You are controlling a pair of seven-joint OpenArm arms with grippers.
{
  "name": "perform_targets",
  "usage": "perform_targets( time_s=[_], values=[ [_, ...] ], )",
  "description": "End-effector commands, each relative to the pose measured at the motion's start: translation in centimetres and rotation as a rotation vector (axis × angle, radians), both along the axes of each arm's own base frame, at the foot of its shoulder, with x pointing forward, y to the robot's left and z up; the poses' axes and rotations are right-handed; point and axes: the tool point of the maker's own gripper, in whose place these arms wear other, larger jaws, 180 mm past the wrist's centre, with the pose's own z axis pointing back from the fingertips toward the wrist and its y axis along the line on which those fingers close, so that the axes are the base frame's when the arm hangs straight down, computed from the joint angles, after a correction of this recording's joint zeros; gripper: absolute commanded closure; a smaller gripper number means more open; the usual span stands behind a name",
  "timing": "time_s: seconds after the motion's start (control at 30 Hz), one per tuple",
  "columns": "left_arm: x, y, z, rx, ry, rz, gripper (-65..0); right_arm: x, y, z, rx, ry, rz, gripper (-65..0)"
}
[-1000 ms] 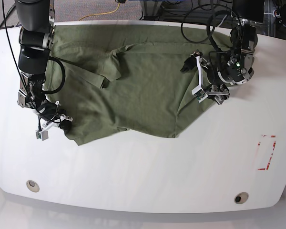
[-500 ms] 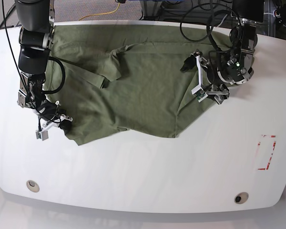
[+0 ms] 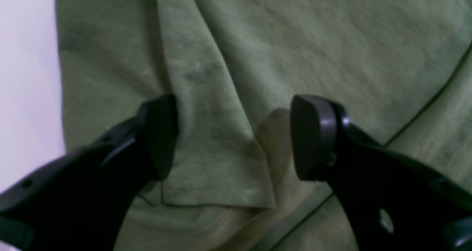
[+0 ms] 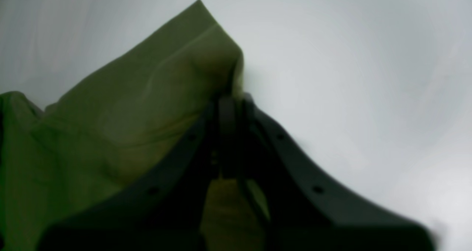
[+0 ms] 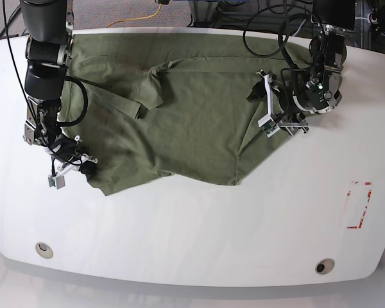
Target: Layout the t-shirt on the table in an organized manner, then fold the t-shirt properly
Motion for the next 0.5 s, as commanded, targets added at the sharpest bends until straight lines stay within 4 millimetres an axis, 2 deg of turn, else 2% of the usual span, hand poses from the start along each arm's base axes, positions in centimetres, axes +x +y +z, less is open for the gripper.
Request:
perform_targets(
  time_s=[0.0, 0.33, 0.47],
  values=[
    [0.69, -0.04, 0.68, -0.015, -0.025, 0.000, -42.2, 1.22, -0.81, 1.73, -0.012, -0.044, -0.004, -0.6],
    [0.48, 0.21, 0.02, -0.012, -0.003, 0.007, -40.7, 1.22, -0.81, 1.73, -0.012, -0.044, -0.004, -0.6],
    [0.48, 0.21, 0.02, -0.012, -0.003, 0.007, -34.3, 1.22, -0.81, 1.73, -0.012, -0.044, -0.004, -0.6]
  ],
)
